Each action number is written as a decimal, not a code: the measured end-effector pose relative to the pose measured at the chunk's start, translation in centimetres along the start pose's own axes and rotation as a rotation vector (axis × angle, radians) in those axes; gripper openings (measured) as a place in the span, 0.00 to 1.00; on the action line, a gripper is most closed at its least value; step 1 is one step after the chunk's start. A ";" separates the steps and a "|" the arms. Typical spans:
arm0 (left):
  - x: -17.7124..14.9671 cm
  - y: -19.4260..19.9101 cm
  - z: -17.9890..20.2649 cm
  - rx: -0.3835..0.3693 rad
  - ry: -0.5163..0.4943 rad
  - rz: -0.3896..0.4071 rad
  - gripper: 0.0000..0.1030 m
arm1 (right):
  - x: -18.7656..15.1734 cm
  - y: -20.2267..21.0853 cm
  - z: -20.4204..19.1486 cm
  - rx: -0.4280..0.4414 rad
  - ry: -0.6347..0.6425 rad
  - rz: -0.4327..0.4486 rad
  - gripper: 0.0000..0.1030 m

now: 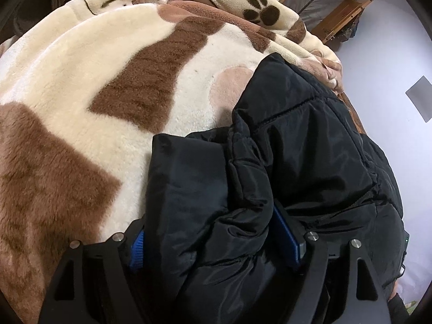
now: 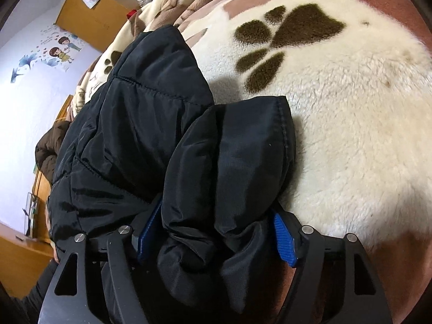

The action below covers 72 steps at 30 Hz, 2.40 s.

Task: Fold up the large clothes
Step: 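Grasp the bundle's side edge with both tools and fold it over, then open both tools and press the folded black bundle flat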

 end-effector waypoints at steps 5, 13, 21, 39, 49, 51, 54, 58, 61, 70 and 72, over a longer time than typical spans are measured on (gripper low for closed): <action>-0.3 0.1 0.4 0.000 -0.017 -0.002 0.77 | -1.0 1.0 0.5 0.035 -0.017 -0.002 0.55; 0.8 1.2 2.6 0.066 -0.136 0.019 0.35 | 1.0 0.8 -1.5 -0.039 0.046 0.022 0.32; 3.8 6.4 5.4 0.076 -0.218 0.104 0.27 | 3.1 5.8 -4.9 -0.086 0.133 0.104 0.22; 13.4 10.2 6.9 0.051 -0.259 0.245 0.27 | 9.8 5.4 -13.9 0.001 0.221 0.198 0.18; 18.1 4.6 2.2 0.075 -0.249 0.262 0.28 | 12.6 -2.6 -16.0 0.013 0.237 0.171 0.18; 17.6 2.5 0.6 0.088 -0.239 0.244 0.28 | 12.2 -4.4 -15.3 -0.009 0.241 0.145 0.18; 15.5 -1.3 -2.7 0.145 -0.220 0.184 0.29 | 10.7 -7.8 -12.9 -0.074 0.239 0.083 0.19; 13.4 -3.7 -5.8 0.159 -0.160 0.152 0.33 | 9.8 -9.2 -10.9 -0.089 0.215 0.049 0.25; 13.4 -3.9 -5.9 0.168 -0.152 0.154 0.37 | 9.6 -9.3 -11.0 -0.106 0.242 0.035 0.30; 15.2 0.4 -6.8 0.246 -0.103 0.195 0.55 | 9.9 -5.3 -11.3 -0.152 0.232 0.074 0.45; 16.2 2.6 -6.7 0.268 -0.108 0.252 0.54 | 10.4 -3.5 -12.0 -0.166 0.261 0.126 0.45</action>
Point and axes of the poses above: each gripper's, at about its wrist camera, not at the fingertips, and y roughly against the way its jaws point, z to its right, x to its top, the point moved 10 cm from there along -y, roughly the way its jaws point, and after that the axes turned 11 degrees about z, right-handed, at the moved point
